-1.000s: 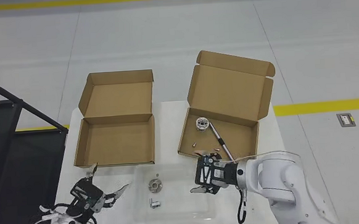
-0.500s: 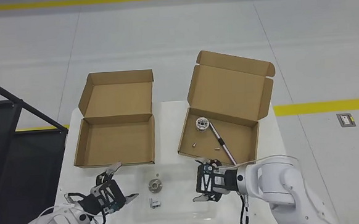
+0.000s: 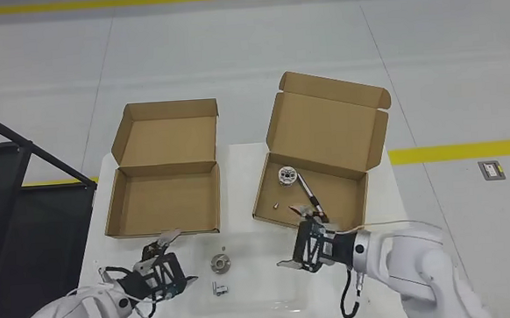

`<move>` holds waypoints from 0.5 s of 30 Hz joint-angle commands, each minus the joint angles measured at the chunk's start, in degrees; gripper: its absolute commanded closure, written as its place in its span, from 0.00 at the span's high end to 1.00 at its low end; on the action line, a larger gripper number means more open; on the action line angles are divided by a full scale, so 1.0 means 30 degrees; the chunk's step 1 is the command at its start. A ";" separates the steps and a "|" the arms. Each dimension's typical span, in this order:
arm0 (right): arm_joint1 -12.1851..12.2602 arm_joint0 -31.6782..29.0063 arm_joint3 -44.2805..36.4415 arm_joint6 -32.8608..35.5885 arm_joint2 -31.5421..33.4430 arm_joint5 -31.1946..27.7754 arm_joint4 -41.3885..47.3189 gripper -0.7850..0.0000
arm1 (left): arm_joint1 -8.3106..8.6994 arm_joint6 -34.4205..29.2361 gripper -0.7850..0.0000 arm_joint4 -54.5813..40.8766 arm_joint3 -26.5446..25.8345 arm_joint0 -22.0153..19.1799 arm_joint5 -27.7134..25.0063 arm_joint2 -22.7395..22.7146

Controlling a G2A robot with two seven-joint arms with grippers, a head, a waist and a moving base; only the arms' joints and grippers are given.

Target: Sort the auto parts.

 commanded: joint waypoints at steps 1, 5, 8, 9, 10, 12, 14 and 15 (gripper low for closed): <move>0.0110 -0.0546 -0.0504 -0.1254 0.0536 -0.0067 -0.0565 1.00 | 0.0171 0.0069 1.00 0.0505 0.0130 -0.0970 -0.1494 0.0379; 0.0348 -0.2210 -0.2052 -0.3627 0.1938 0.0408 -0.1978 1.00 | 0.0729 0.0097 1.00 0.1534 0.1050 -0.2368 -0.1494 0.2340; 0.0538 -0.3816 -0.2988 -0.5634 0.3438 0.0555 -0.2466 1.00 | 0.1295 -0.0157 1.00 0.1654 0.1876 -0.3539 -0.1494 0.4120; 0.0596 -0.4365 -0.3230 -0.6393 0.4021 0.0564 -0.2454 1.00 | 0.1512 -0.0357 1.00 0.1646 0.2101 -0.3944 -0.1494 0.4794; 0.0655 -0.4900 -0.3452 -0.7068 0.4610 0.0562 -0.2541 1.00 | 0.1738 -0.0522 1.00 0.1551 0.2349 -0.4334 -0.1494 0.5505; 0.0754 -0.5957 -0.3836 -0.7836 0.5662 0.0817 -0.2933 1.00 | 0.2223 -0.1169 1.00 0.1436 0.2711 -0.5216 -0.1494 0.6951; 0.0804 -0.6603 -0.4090 -0.8151 0.6243 0.1020 -0.3096 1.00 | 0.2545 -0.1580 1.00 0.1020 0.3051 -0.5777 -0.1494 0.7912; 0.0804 -0.6603 -0.4090 -0.8151 0.6243 0.1020 -0.3096 1.00 | 0.2545 -0.1580 1.00 0.1020 0.3051 -0.5777 -0.1494 0.7912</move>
